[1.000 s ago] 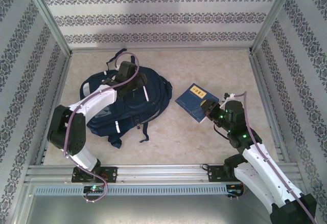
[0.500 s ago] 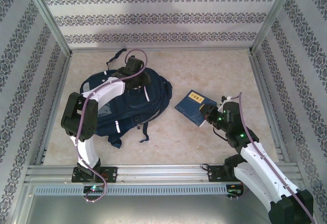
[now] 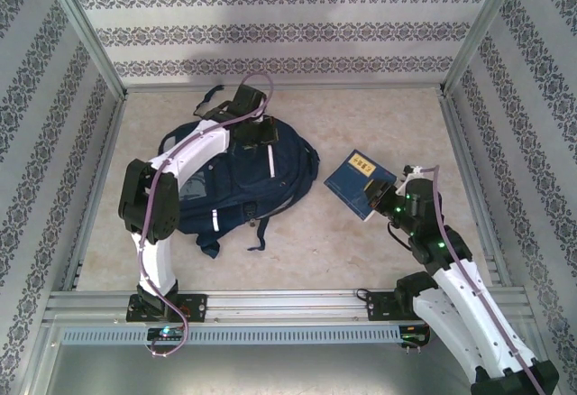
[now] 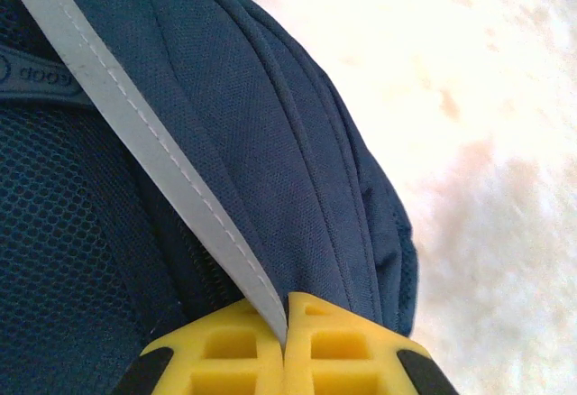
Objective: Pack books, pencil case, and school supplies into a backpack
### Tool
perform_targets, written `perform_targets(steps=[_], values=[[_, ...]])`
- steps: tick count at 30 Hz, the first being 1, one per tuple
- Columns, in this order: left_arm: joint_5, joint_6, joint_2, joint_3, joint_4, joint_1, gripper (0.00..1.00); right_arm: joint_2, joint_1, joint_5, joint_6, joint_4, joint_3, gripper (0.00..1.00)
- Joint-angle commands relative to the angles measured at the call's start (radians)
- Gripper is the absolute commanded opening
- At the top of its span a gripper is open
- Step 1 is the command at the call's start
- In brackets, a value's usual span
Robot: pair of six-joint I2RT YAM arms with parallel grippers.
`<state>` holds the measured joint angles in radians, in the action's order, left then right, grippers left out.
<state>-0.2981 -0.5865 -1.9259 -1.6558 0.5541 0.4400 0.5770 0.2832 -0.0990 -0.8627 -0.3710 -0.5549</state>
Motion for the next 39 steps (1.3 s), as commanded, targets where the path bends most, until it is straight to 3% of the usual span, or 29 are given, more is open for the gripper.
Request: perform_targets(steps=[1,7,10,14,22,32,39], values=[[-0.189,0.121,0.024,-0.150,0.099,0.079,0.00,-0.053,-0.005,0.172,0.052,-0.138,-0.083,0.01],[-0.240,0.224,0.171,-0.193,0.235,0.096,0.00,-0.108,-0.006,0.181,0.134,-0.202,-0.168,0.00],[-0.255,0.281,0.257,-0.189,0.285,0.083,0.00,-0.120,-0.006,0.051,0.157,-0.156,-0.177,0.00],[-0.383,0.283,0.340,-0.156,0.250,0.035,0.00,-0.110,-0.004,-0.090,0.126,-0.116,-0.176,0.01],[-0.514,0.300,0.323,-0.200,0.225,0.014,0.00,-0.076,-0.005,-0.365,-0.039,0.097,-0.054,0.01],[-0.537,0.270,0.320,-0.195,0.171,0.012,0.00,-0.040,0.004,-0.424,-0.193,0.254,0.056,0.00],[-0.572,0.260,0.321,-0.175,0.138,0.011,0.00,0.107,0.107,-0.319,-0.282,0.432,0.094,0.00]])
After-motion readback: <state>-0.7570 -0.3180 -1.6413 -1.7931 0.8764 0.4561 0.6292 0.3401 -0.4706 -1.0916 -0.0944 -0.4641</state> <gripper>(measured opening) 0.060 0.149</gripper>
